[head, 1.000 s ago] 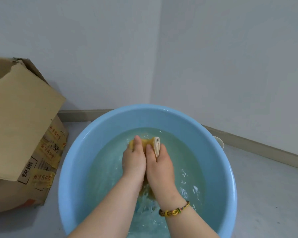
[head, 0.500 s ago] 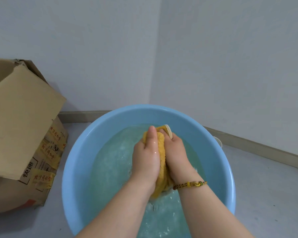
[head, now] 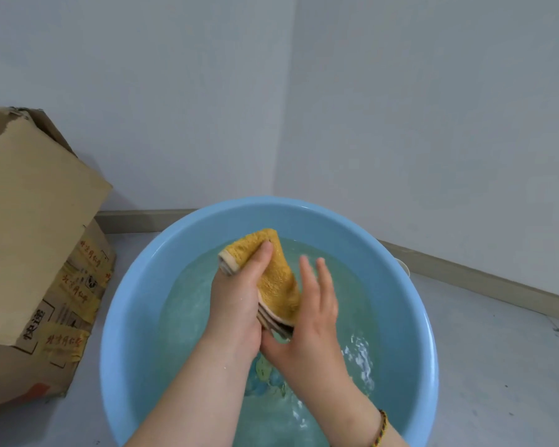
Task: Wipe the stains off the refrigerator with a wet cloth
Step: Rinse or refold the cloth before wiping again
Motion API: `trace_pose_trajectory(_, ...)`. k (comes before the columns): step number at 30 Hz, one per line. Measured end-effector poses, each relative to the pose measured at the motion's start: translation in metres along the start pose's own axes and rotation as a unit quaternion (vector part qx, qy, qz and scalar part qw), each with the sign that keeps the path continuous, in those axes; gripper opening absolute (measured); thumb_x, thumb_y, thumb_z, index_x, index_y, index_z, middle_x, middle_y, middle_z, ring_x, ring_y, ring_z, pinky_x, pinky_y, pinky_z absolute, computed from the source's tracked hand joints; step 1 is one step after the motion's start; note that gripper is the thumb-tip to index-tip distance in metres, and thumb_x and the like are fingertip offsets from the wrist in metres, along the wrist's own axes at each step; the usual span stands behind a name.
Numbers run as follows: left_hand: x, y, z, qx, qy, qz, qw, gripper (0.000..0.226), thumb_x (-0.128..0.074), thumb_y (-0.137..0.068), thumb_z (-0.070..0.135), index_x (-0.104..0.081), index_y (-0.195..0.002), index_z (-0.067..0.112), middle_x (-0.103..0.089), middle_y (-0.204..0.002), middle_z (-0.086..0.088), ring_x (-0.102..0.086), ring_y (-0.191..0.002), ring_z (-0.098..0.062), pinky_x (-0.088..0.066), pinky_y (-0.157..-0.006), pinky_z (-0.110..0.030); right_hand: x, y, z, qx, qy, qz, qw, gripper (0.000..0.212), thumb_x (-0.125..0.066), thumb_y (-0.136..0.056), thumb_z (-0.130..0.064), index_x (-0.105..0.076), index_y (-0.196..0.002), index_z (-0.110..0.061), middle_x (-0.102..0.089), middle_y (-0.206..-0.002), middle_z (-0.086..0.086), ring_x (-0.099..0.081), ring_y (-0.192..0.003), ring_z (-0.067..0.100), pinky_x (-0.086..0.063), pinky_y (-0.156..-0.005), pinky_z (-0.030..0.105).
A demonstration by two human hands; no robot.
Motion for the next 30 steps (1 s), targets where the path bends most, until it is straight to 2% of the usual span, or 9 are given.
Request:
trace_pose_trajectory(4, -0.021, 0.003, 0.003, 0.037, 0.019, -0.082, 0.996, 0.046, -0.047, -0.059, 0.059, -0.061, -0.06, 0.016, -0.059, -0.048, 0.001, -0.058, -0.044, -0.011, -0.051, -0.048, -0.02, -0.017, -0.008, 0.016, -0.128, -0.188, -0.138, 0.964, 0.086, -0.063, -0.056, -0.022, -0.014, -0.118, -0.057, -0.048, -0.106, -0.025, -0.055, -0.09, -0.005, -0.045, -0.08, 0.019)
trace_pose_trajectory(8, -0.025, 0.006, -0.006, 0.136, 0.037, -0.171, 0.975, 0.085, -0.016, -0.08, 0.071, -0.057, -0.037, 0.01, -0.061, -0.052, -0.009, -0.061, -0.055, -0.019, -0.051, -0.068, -0.03, -0.008, -0.023, 0.019, -0.053, 0.009, -0.183, 0.982, 0.04, -0.063, -0.055, -0.027, -0.052, -0.093, -0.037, -0.058, -0.072, -0.014, -0.056, -0.066, 0.007, -0.046, -0.063, 0.025)
trace_pose_trajectory(11, -0.019, 0.012, -0.021, 0.199, -0.002, -0.203, 0.959, 0.068, -0.031, -0.092, 0.037, -0.056, -0.036, 0.009, -0.07, -0.082, -0.011, -0.063, -0.084, -0.022, -0.044, -0.086, -0.036, 0.017, -0.037, 0.007, 0.169, 0.229, -0.021, 0.958, 0.017, -0.061, -0.063, -0.028, -0.06, -0.072, -0.015, -0.056, -0.062, 0.0, -0.053, -0.058, 0.024, -0.042, -0.056, 0.031)
trace_pose_trajectory(14, -0.008, 0.018, -0.031, 0.239, -0.097, -0.224, 0.94, 0.01, -0.063, -0.068, 0.009, -0.067, -0.078, 0.011, -0.07, -0.084, -0.005, -0.066, -0.075, -0.02, -0.053, -0.074, -0.039, 0.028, -0.031, -0.006, 0.319, 0.294, 0.055, 0.9, 0.006, -0.052, -0.072, -0.013, -0.047, -0.073, -0.014, -0.055, -0.064, 0.005, -0.045, -0.07, 0.022, -0.04, -0.076, 0.031)
trace_pose_trajectory(19, 0.003, 0.046, -0.059, 0.313, -0.368, -0.357, 0.8, 0.028, -0.068, -0.073, 0.014, -0.052, -0.095, 0.018, -0.062, -0.092, -0.004, -0.064, -0.06, -0.007, -0.045, -0.041, -0.017, 0.016, -0.032, -0.025, 0.406, 0.375, -0.024, 0.833, 0.014, -0.044, -0.07, -0.008, -0.045, -0.081, -0.017, -0.065, -0.074, -0.003, -0.055, -0.056, 0.02, -0.039, -0.049, 0.024)
trace_pose_trajectory(22, 0.001, 0.022, -0.05, 0.175, -0.595, -0.304, 0.723, 0.024, -0.07, -0.076, 0.018, -0.047, -0.074, 0.022, -0.053, -0.061, 0.008, -0.051, -0.05, -0.004, -0.035, -0.041, -0.016, 0.004, -0.04, -0.023, 0.349, 0.439, -0.136, 0.816, 0.02, -0.049, -0.065, -0.013, -0.063, -0.076, -0.02, -0.059, -0.063, -0.006, -0.052, -0.05, 0.018, -0.016, -0.042, 0.017)
trace_pose_trajectory(24, -0.006, 0.011, -0.041, 0.074, -0.746, -0.275, 0.602, 0.024, -0.07, -0.073, 0.021, -0.046, -0.073, 0.021, -0.048, -0.064, 0.007, -0.052, -0.061, -0.012, -0.039, -0.048, -0.019, -0.009, -0.036, -0.007, 0.254, 0.451, -0.275, 0.81, 0.021, -0.053, -0.074, -0.012, -0.06, -0.093, -0.018, -0.063, -0.08, -0.001, -0.059, -0.068, 0.024, -0.015, -0.044, 0.02)
trace_pose_trajectory(27, -0.022, 0.009, -0.034, -0.08, -0.869, -0.255, 0.416, 0.022, -0.062, -0.077, 0.019, -0.051, -0.096, 0.017, -0.055, -0.084, 0.0, -0.059, -0.087, -0.023, -0.039, -0.062, -0.026, -0.02, -0.025, 0.02, 0.071, 0.36, -0.36, 0.858, 0.006, -0.049, -0.079, -0.014, -0.049, -0.077, -0.019, -0.06, -0.08, 0.0, -0.054, -0.076, 0.026, -0.033, -0.053, 0.024)
trace_pose_trajectory(30, -0.041, 0.007, -0.026, -0.219, -0.875, -0.249, 0.352, 0.029, -0.055, -0.084, 0.015, -0.048, -0.113, 0.013, -0.057, -0.112, -0.005, -0.058, -0.101, -0.027, -0.035, -0.066, -0.03, -0.016, -0.02, 0.045, -0.121, 0.129, -0.324, 0.929, 0.027, -0.055, -0.069, -0.004, -0.037, -0.053, -0.017, -0.042, -0.05, -0.005, -0.043, -0.055, 0.019, -0.031, -0.047, 0.021)
Point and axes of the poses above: each hand's wrist, its own y-axis away from the middle knuckle, its own x-axis out of the back of the hand, z = x × y, the point moved 9 cm from there along -y, towards the middle knuckle
